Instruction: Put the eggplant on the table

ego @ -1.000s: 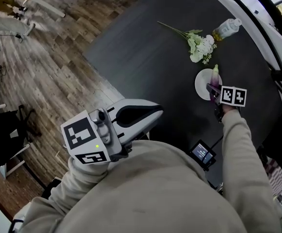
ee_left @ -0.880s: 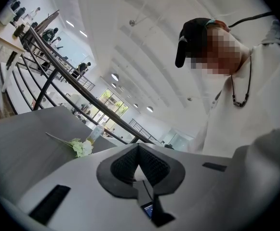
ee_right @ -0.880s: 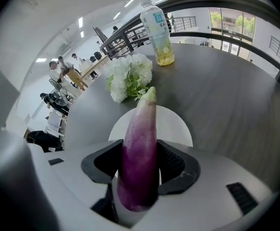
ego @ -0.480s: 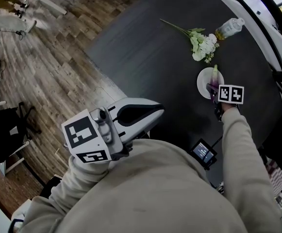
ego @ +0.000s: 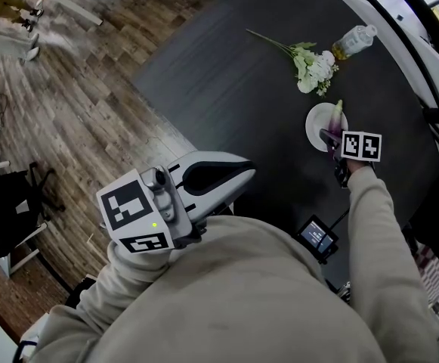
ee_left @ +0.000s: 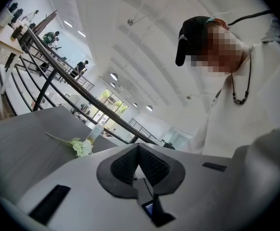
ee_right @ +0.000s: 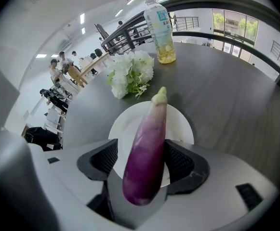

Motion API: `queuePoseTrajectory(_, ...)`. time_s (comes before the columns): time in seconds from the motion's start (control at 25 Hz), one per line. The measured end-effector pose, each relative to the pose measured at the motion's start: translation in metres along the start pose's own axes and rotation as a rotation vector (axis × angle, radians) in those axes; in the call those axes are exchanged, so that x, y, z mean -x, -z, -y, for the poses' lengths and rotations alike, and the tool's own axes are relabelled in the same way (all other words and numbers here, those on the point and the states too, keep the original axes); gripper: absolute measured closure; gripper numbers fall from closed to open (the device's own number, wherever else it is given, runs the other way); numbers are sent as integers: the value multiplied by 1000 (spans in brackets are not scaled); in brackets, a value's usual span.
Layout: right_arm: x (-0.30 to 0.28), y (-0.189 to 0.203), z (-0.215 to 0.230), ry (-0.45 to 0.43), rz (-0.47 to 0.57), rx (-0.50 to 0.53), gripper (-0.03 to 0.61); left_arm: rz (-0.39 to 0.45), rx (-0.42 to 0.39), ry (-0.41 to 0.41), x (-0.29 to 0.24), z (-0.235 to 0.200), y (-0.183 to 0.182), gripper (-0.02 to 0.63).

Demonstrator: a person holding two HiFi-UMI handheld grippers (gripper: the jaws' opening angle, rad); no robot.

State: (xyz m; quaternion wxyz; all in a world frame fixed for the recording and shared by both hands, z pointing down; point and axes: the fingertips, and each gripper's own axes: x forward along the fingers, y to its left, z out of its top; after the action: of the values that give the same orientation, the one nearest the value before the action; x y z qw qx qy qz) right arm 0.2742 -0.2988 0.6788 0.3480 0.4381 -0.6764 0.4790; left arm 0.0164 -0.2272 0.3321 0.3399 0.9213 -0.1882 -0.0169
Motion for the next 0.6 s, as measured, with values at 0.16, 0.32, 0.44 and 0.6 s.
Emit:
queuePoseTrajectory(0.16,2,0,3,2,8,-11,281,-3,4,10,-2,1,1,609)
queuePoseTrajectory(0.32,4,1,6,-2,15,-22,281,31,25,32,-2,2,-9,609)
queuePoseTrajectory(0.44,6,0,6,-8,25,-34,281,29,17,39,-2,3,-11,609)
queuePoseTrajectory(0.6,14,-4,-2,-14,51,-6,281,16,13,53,-1,5,-12,609)
